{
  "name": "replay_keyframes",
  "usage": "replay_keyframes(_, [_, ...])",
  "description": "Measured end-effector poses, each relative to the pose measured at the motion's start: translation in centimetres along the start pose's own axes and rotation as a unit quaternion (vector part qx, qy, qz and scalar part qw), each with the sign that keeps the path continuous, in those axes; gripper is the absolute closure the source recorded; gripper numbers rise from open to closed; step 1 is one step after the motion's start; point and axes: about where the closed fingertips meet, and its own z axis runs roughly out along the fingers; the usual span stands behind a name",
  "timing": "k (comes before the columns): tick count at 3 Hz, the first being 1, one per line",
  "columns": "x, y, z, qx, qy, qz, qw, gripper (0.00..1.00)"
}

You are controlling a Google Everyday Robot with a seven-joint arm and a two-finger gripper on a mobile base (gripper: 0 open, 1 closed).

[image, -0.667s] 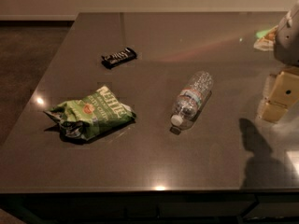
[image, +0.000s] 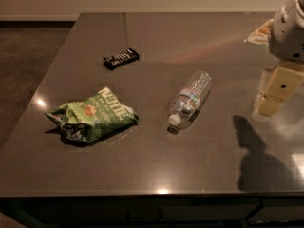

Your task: Place water bottle upright

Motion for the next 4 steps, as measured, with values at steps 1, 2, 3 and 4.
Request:
replay_keyframes(1, [-2.2,-2.4,1.1,0.020,-0.033,-0.058,0.9975,0.00])
replay_keyframes(2, [-4.6,-4.2,2.6,0.037,-0.064,-0.133,0.9884,0.00])
replay_keyframes(3, [-6.5,-5.0,4.5,0.030,-0.078,-0.219,0.9722,0.00])
replay_keyframes(4, [-7.8,-5.0,6.6,0.006,-0.075,-0.299,0.9511,0.00])
